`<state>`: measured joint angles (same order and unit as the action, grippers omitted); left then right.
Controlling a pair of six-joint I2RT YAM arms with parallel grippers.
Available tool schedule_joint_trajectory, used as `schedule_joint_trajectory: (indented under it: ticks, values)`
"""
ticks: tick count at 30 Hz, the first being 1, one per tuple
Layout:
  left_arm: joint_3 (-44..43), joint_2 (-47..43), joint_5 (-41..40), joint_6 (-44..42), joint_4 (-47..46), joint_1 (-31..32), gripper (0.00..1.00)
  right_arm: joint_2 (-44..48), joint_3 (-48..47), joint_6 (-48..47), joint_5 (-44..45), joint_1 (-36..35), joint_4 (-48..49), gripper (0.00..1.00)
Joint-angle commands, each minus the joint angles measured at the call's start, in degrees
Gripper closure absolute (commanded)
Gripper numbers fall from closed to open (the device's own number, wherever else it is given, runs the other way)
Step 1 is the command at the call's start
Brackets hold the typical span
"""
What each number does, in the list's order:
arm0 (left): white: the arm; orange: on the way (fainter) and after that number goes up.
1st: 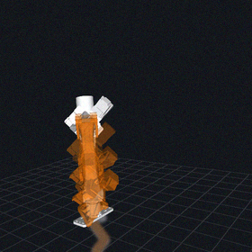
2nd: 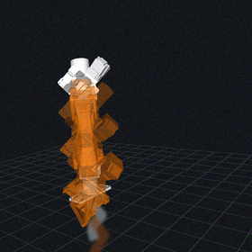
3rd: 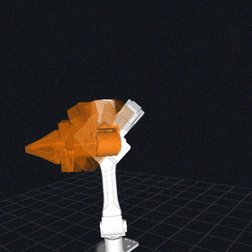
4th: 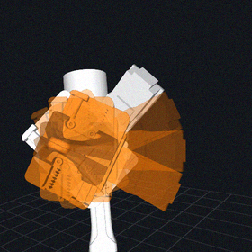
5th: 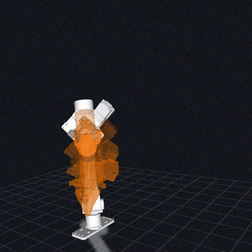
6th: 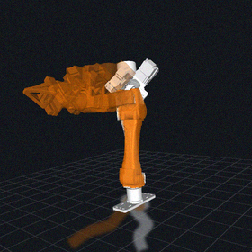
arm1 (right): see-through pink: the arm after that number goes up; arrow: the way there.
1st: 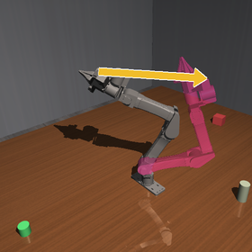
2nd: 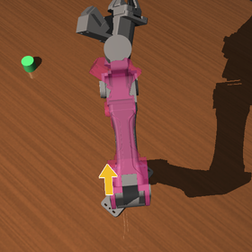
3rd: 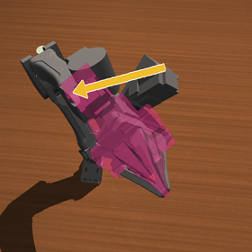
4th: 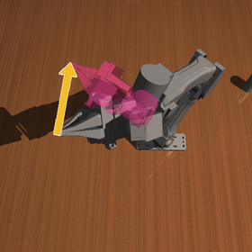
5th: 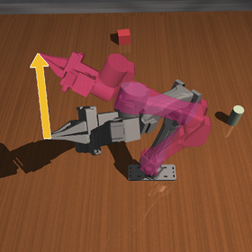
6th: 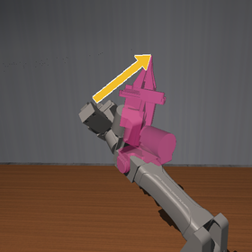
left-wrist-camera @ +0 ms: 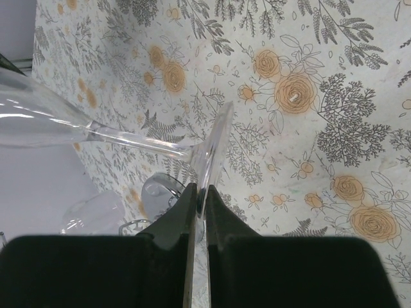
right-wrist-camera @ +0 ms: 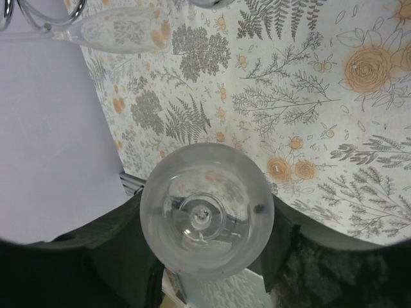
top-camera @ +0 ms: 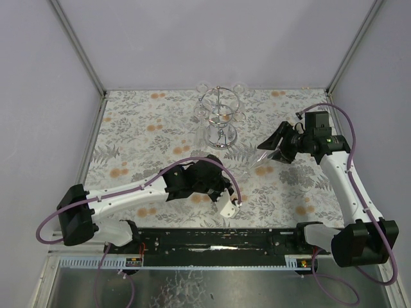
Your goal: Take the wine glass off the wine glass rack
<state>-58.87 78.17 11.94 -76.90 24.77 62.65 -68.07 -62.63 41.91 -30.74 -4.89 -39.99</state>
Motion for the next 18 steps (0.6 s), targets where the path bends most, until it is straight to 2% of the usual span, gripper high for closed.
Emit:
schedule_joint_trajectory:
  ticks: [1,3,6,8,9,11,14,18]
  values:
    - [-0.37,-0.95,-0.56,-1.42,-5.30,0.51,1.00,0.55,0.20,-0.03,-2.26,-0.03,0.70,0.49]
    - [-0.13,-0.73,-1.13,-1.53,-5.62,0.52,1.00,0.72,0.31,0.02,-2.23,-0.04,0.57,0.61]
    - [0.12,-0.24,-2.71,-0.81,-6.85,0.53,0.97,1.07,-0.19,-0.18,-0.37,-0.04,-0.45,0.67]
    - [-0.37,0.39,-4.41,0.99,-8.45,0.50,0.69,1.19,-1.74,-1.32,2.89,0.02,-2.29,0.69]
    - [-0.86,0.81,-5.39,2.78,-9.37,0.47,0.48,1.14,-2.98,-2.11,5.38,-0.03,-3.64,0.70]
    - [-3.39,2.48,-7.01,7.72,-10.20,0.21,0.27,0.81,-6.56,-4.74,11.02,-0.01,-6.61,0.71]
    - [-9.27,4.82,-7.60,16.25,-8.39,-0.69,0.08,-0.16,-10.77,-7.85,18.83,0.01,-9.61,0.72]
    - [-16.20,6.63,-6.77,27.83,-7.12,-1.64,0.00,-1.00,-13.40,-10.30,25.08,-0.03,-9.80,0.73]
